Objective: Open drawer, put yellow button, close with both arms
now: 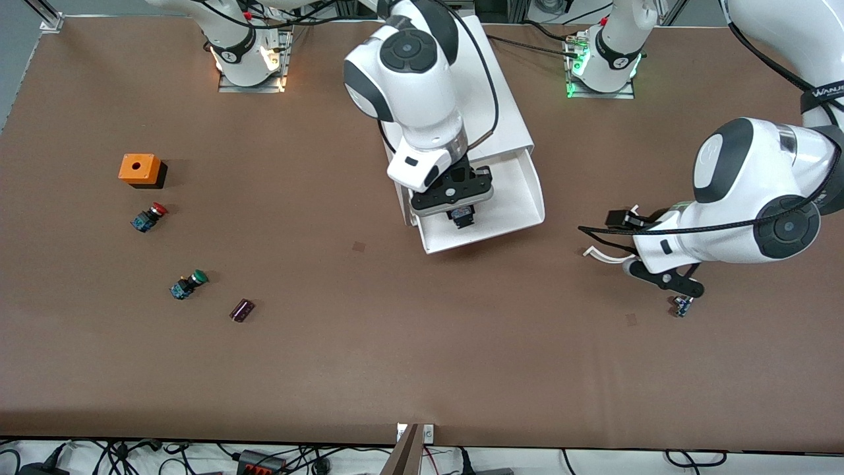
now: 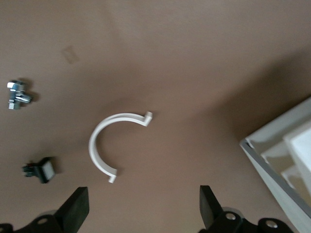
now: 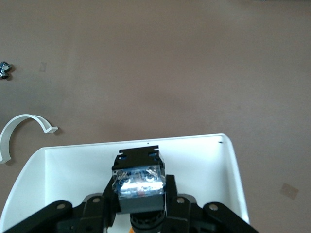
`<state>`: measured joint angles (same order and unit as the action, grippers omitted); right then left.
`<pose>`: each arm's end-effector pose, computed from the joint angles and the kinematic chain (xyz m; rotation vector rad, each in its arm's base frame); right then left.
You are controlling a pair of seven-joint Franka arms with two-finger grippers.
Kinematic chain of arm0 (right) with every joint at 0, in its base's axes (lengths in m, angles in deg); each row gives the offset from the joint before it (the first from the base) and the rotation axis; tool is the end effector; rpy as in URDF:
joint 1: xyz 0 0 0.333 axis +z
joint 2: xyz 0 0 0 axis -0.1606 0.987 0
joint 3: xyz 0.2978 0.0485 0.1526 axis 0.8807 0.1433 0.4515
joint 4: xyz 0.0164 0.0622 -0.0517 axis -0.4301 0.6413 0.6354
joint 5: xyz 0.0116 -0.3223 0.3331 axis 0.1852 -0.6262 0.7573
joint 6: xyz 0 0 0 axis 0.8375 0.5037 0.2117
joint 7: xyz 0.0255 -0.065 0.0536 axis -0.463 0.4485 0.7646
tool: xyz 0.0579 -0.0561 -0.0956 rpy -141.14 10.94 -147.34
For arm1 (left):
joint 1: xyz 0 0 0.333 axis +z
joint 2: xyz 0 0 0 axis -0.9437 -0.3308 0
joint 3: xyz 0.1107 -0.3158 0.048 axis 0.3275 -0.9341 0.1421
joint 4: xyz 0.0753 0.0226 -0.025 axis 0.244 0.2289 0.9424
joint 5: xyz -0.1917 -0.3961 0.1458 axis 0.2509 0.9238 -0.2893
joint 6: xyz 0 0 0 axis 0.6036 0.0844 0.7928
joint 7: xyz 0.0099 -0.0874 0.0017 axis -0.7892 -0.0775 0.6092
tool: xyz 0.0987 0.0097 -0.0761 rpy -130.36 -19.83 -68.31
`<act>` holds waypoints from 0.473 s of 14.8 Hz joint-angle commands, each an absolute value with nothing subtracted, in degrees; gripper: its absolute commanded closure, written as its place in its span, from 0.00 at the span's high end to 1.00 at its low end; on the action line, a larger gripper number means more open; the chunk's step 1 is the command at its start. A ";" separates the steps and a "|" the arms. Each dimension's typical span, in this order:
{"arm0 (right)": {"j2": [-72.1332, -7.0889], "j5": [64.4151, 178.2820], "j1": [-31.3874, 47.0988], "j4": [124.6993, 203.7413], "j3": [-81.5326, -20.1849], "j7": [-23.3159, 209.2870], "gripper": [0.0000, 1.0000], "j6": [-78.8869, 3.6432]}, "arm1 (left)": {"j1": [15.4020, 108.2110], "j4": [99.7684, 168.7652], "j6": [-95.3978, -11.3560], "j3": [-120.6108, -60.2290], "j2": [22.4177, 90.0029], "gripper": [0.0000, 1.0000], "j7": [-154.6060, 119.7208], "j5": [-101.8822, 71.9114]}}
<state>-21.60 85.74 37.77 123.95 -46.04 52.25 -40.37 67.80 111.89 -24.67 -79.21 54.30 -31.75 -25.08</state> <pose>0.5983 0.6347 0.4413 -2.8925 -0.2649 -0.3336 0.7320 -0.1103 0.4159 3.0402 -0.4697 -0.4415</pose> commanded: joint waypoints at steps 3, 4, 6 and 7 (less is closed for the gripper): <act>-19.31 85.82 39.18 122.33 -46.11 50.60 0.00 -40.39 | 69.19 108.29 -25.69 -78.86 50.11 1.00 -30.49 -26.88; -18.87 85.91 39.53 122.33 -46.11 50.51 0.00 -40.30 | 69.19 108.29 -25.69 -78.86 50.10 1.00 -29.79 -26.88; -18.43 86.17 39.71 122.41 -46.03 50.60 0.00 -39.87 | 69.27 108.38 -25.69 -78.95 50.10 1.00 -27.60 -26.88; -18.17 86.17 39.80 122.59 -46.02 50.69 0.00 -39.78 | 69.27 108.56 -25.69 -79.04 50.10 1.00 -26.98 -26.88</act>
<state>-19.16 85.75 39.45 123.95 -46.02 51.73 -40.37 69.63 110.42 -26.38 -78.81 50.73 -29.12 -25.62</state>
